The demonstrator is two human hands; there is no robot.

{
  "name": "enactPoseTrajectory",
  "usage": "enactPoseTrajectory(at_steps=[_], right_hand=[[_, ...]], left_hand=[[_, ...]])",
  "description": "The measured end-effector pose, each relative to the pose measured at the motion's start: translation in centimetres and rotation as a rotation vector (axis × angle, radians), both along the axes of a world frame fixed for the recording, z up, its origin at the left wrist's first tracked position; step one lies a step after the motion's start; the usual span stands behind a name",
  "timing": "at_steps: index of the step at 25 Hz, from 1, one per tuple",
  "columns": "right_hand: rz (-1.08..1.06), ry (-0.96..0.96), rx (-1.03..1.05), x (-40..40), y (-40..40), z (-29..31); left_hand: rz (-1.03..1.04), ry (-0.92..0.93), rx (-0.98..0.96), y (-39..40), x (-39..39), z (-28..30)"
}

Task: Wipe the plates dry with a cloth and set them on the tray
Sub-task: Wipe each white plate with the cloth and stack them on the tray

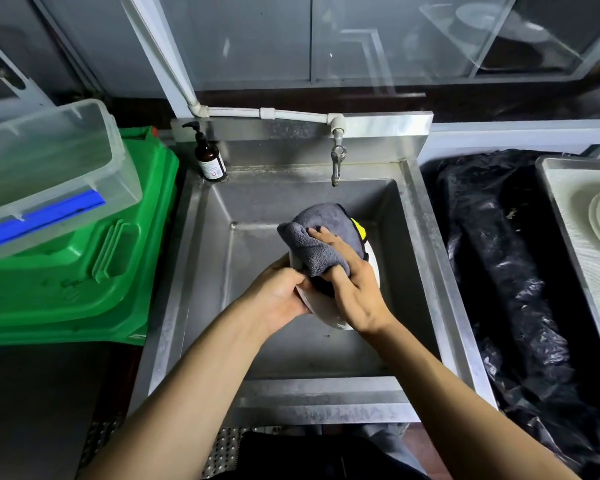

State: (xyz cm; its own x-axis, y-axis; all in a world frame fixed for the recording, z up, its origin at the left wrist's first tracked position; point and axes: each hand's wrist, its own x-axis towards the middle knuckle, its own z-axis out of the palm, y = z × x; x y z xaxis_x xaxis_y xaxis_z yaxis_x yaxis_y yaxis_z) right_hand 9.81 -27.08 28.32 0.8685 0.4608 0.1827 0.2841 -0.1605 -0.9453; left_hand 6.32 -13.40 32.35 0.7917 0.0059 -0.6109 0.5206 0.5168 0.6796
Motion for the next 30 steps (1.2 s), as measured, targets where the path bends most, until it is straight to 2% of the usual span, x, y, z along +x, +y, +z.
enactPoseTrajectory(at_steps=[4,7,10,12,14,18,19,23,27,30], right_hand=[[-0.042,-0.024,0.018,-1.8,-1.0,-1.4],[-0.11,-0.183,-0.005,-2.8,-1.2,-2.3],[-0.067,-0.377,-0.102,-3.1,-2.3,-2.8],[-0.087,-0.415,-0.128,-3.4,-3.0,-3.5],[-0.187,-0.336,-0.106,-3.7,-3.4,-4.4],[-0.478,0.189,0.072,-2.2,-2.9,-4.4],[-0.502,0.252,0.097,-1.3,-2.8,-4.2],[-0.344,0.174,0.013,0.1,-1.7,-2.8],[-0.104,-0.051,-0.087,-0.6,-0.6,-2.5],[-0.213,-0.079,-0.11,0.6,-1.5,-2.9]], left_hand=[[0.086,0.038,-0.058,0.4,1.0,0.1],[0.179,0.041,-0.064,0.3,1.3,-0.2],[0.218,0.023,-0.073,0.5,1.4,-0.3],[0.228,0.035,-0.058,0.8,1.3,-0.4],[0.227,0.043,-0.081,0.9,1.1,-0.3],[0.229,0.058,-0.082,0.7,0.6,-0.6],[0.207,0.057,-0.063,0.5,0.4,-0.6],[0.075,0.015,0.063,-0.5,0.6,0.0],[0.039,-0.012,0.119,-1.0,0.9,0.3],[0.053,-0.015,0.125,-0.9,0.9,0.2]])
